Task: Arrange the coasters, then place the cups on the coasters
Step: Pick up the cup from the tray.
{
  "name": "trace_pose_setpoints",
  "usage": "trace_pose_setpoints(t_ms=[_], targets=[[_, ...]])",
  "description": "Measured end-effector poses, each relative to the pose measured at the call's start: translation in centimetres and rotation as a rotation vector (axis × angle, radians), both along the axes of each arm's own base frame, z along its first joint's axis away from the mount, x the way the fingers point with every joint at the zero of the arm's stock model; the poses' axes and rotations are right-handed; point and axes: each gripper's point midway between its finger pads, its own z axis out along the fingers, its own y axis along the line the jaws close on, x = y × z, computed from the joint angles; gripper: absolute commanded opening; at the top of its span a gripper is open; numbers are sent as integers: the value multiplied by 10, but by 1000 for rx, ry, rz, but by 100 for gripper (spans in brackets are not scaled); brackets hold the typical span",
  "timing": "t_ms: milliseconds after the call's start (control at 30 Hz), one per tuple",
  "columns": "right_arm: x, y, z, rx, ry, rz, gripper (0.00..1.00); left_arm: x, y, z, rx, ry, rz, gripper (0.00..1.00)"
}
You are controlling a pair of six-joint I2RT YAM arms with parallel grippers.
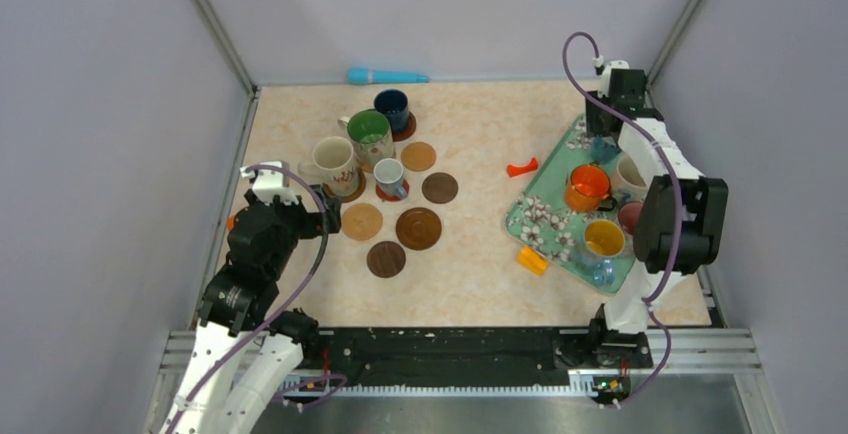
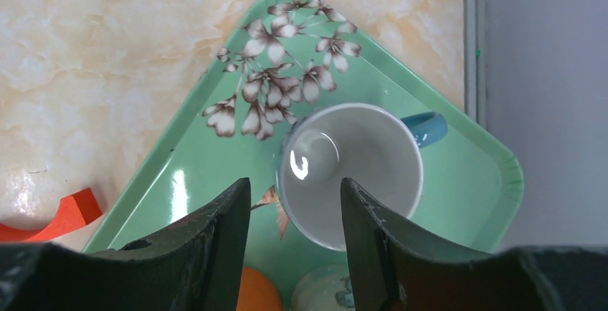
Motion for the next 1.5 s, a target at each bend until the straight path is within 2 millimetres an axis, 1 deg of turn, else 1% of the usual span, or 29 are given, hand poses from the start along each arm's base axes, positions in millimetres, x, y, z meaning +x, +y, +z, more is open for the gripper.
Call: trace_pose_setpoints(t_ms=[133,233,400,500,633,667,767,933,1033,1167,1367,1467,1500], targets=[[5,5,-8,12,17,33,48,0,0,0,3,0,0,99],[8,6,-16,14,35,42,45,0,0,-1,5,0,-1,99],[7,6,-30,12,76,50,40,0,0,-1,6,1,-1,99],[7,6,-32,11,80,52,31,1,0,-1,7,1,-1,99],[7,5,-32,0,81,60,23,1,0,-1,9,0,-2,99],[7,5,-32,-2,81,62,19,1,0,-1,10,0,-2,99],[7,5,-32,-6,82,68,0,1,0,-1,12,-1,-3,99],[6,5,-33,-9,92,79,0,1,0,0,13,-2,-3,99],[6,6,-31,-9,87,91,0,1,0,0,12,-4,-4,99],[5,8,-20,-10,68,104,0,1,0,0,12,-4,-4,99],[3,16,6,-18,15,133,0,1,0,0,12,-4,-3,99],[1,26,20,-14,-11,164,0,1,0,0,12,-5,-3,99],[0,33,27,-7,-24,186,0,1,0,0,12,-5,-3,99]])
